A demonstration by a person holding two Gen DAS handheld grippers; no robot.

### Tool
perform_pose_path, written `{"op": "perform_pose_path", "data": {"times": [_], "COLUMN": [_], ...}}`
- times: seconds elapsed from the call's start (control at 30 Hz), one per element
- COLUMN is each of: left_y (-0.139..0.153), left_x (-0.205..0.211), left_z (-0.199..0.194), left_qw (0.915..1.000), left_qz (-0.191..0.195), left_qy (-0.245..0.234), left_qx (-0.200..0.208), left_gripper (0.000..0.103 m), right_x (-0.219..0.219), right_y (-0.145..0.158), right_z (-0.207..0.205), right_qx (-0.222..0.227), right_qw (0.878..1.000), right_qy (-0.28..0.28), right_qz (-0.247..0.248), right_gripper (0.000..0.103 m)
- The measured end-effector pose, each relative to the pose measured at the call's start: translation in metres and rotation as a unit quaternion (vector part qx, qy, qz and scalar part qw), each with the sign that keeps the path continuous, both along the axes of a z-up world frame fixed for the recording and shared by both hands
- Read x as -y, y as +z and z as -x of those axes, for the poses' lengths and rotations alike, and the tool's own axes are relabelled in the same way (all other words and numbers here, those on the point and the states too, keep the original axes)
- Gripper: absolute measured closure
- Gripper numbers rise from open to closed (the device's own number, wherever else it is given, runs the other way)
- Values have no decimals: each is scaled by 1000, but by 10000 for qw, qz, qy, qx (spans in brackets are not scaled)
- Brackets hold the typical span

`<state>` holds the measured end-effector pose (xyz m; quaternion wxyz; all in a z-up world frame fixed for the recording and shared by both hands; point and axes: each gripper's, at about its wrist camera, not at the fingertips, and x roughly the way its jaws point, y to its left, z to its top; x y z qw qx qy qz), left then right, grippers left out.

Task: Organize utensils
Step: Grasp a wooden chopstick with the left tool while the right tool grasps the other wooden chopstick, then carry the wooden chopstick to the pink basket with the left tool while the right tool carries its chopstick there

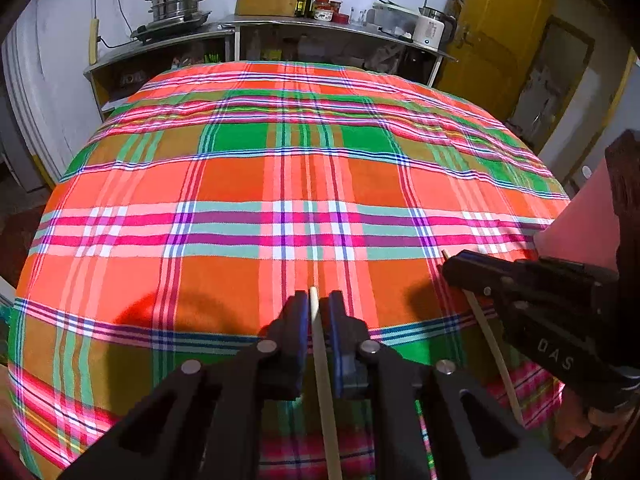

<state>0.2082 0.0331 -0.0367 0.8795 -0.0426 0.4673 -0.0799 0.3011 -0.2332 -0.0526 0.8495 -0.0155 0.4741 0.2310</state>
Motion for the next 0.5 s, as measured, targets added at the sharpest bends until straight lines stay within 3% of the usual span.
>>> {"op": "perform_pose_path", "data": {"times": [0.23, 0.5], "left_y": [4, 47], "left_x": [-2, -3], "left_z": [-1, 13], "left_qw": [10000, 9991], "left_qz": [86, 150], "left_qy": [31, 35], "left_qx": [-5, 403], "left_gripper": [98, 98], "right_x": [3, 8], "right_y": [8, 47], "right_z": [3, 23], "right_qx": [20, 430], "right_qw": [9999, 9984], "right_qy": [53, 112], "right_qz": [-110, -339], "right_gripper": [98, 98]}}
